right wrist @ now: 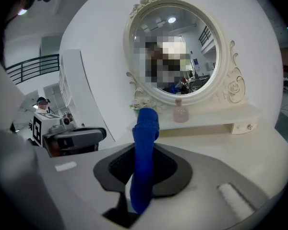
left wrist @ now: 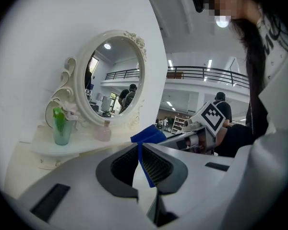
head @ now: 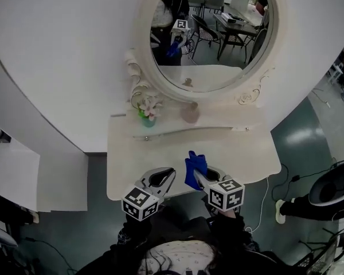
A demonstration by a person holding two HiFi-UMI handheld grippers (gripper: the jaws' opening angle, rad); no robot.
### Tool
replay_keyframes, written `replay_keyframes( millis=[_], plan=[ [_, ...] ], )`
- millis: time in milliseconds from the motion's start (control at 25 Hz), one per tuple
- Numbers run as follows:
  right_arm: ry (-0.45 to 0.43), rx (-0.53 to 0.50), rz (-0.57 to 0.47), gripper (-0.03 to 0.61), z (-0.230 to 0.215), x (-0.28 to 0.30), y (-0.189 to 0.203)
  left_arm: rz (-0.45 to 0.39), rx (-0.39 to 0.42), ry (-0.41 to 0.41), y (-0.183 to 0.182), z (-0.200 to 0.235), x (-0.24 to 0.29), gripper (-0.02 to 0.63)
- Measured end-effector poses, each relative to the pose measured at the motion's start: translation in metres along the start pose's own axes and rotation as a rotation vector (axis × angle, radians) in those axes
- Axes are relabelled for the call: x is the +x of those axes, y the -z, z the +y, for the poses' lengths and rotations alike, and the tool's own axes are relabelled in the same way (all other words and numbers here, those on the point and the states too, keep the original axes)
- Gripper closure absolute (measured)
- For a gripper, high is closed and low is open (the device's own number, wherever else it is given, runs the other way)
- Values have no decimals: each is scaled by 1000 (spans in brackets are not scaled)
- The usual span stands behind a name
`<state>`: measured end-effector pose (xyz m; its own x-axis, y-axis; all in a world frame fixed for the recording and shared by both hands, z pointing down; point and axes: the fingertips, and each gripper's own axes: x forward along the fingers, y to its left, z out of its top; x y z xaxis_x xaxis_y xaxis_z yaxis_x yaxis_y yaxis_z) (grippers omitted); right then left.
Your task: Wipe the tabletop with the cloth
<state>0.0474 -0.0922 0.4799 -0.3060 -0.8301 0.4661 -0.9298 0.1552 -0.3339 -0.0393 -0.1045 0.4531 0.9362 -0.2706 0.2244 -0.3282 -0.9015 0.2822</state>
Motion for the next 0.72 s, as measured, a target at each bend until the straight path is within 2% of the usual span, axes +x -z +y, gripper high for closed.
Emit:
replay_keyframes(
  millis=[320, 480, 720],
  plan=[
    [86, 10, -23, 502, -55, 6, -20, 34, -7, 40, 8, 11, 29, 612],
    [119, -12, -22, 502, -94, 6, -37, 26, -26, 3, 4, 21, 40, 612],
    [137, -101, 32, 502, -159, 12, -64, 6, -40, -62, -5, 22, 65, 611]
  ],
)
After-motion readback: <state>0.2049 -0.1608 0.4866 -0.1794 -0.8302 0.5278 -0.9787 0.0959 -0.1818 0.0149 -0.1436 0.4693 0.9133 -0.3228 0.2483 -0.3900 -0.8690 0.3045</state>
